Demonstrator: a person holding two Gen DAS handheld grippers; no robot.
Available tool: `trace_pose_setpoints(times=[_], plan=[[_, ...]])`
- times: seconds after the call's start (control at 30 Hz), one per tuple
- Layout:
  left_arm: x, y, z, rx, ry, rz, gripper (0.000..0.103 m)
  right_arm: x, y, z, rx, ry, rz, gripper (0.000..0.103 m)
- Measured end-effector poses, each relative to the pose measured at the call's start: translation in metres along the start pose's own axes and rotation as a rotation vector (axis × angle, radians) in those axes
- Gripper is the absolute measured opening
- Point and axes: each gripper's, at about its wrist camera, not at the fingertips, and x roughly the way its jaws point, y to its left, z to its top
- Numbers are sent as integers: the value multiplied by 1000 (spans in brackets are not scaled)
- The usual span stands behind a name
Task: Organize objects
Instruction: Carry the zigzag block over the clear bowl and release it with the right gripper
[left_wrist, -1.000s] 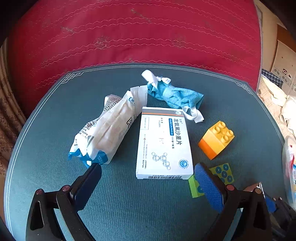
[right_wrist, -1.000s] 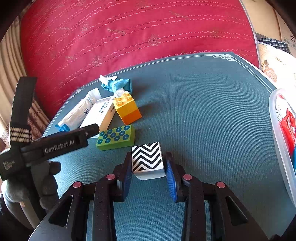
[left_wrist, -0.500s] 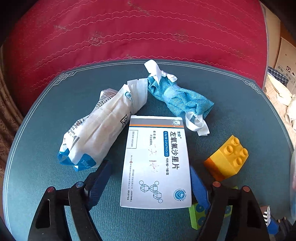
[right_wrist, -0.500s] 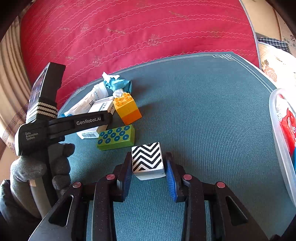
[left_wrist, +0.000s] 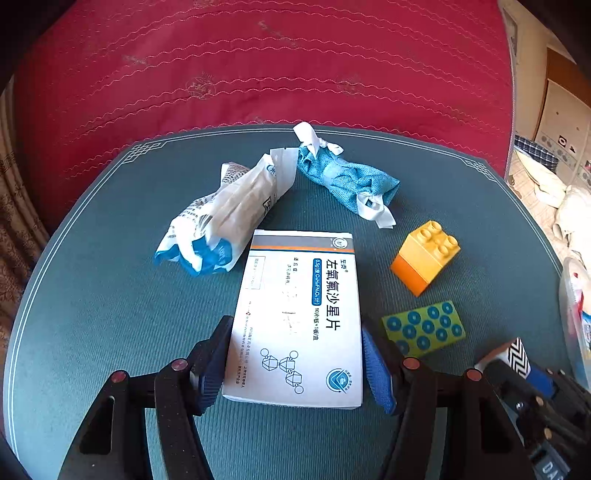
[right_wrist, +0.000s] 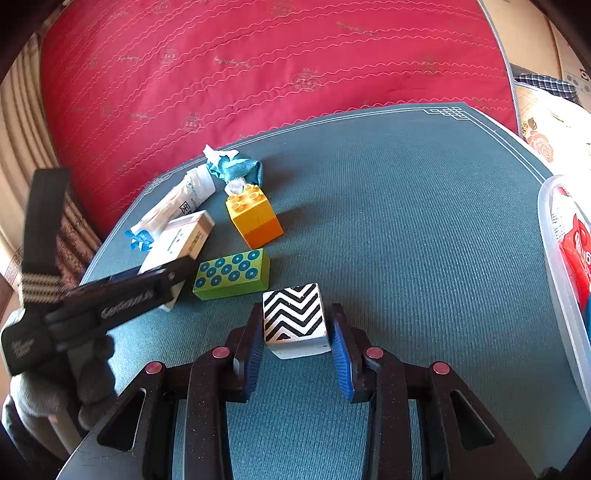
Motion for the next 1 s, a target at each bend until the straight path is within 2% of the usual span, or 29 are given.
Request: trace_pose_setpoints(times=[0.4, 0.6, 0.83, 1.0], plan=[[-52, 9, -17, -38, -63, -24, 68, -12, -3, 0, 29, -25, 31, 34], [-64, 1, -22, -15, -80, -22, 68, -39, -13, 11, 71, -105, 36, 34], [-66, -17, -23, 34, -80, -32, 68, -75, -38, 19, 124, -207, -45, 34], [-67, -36, -23, 75, -82, -47, 68, -98, -71, 24, 184, -262, -119, 34]])
